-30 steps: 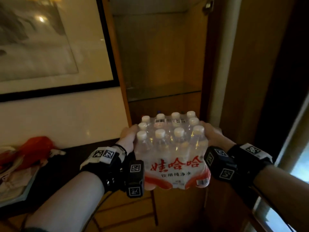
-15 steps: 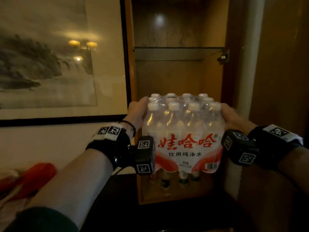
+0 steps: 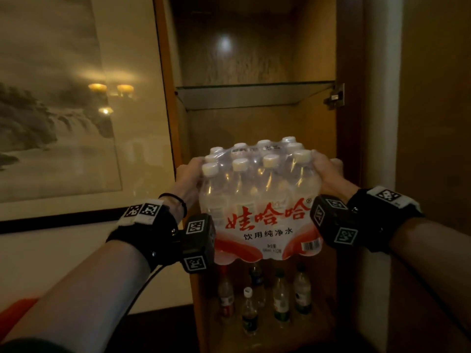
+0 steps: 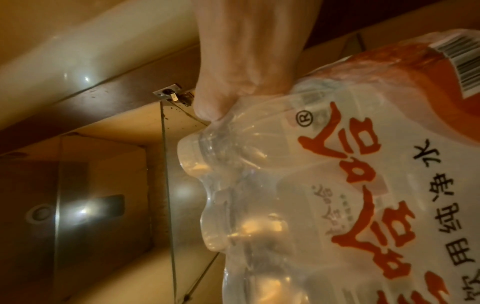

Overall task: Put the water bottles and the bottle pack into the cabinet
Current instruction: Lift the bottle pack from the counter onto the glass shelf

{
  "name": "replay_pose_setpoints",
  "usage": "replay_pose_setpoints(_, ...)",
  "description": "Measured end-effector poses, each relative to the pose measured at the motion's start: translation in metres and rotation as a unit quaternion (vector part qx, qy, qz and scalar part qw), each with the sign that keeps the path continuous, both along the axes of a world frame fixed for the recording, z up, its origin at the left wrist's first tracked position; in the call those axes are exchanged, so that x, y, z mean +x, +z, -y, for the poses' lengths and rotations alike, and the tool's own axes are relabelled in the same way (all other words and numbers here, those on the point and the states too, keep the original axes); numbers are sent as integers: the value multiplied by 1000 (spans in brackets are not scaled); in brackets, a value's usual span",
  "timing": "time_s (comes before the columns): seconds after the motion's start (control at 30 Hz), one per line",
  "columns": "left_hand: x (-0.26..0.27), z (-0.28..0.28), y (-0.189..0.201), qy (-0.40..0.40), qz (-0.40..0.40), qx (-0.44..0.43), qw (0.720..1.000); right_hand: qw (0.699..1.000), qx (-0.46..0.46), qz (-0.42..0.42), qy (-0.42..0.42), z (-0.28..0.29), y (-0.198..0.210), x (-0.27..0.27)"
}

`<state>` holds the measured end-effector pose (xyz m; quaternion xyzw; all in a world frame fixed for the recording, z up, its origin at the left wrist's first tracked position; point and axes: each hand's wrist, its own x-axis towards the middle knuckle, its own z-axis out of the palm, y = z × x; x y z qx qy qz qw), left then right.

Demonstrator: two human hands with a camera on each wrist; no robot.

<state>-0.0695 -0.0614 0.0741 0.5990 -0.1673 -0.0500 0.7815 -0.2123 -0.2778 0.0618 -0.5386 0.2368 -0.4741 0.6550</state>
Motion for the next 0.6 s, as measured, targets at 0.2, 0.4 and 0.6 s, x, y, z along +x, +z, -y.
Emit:
replay_pose_setpoints(0.2,42,38,-10,21,-13,27,999,999,8,-25,30,41,-11,50)
replay_pose_setpoints(0.4,85,72,-7,35,-40,38,998,996,11,-52,74,87,-12,104)
replay_pose_setpoints(0.6,128,103,-21,36,-65,44,996,992,61,-58,90,118,-24,149)
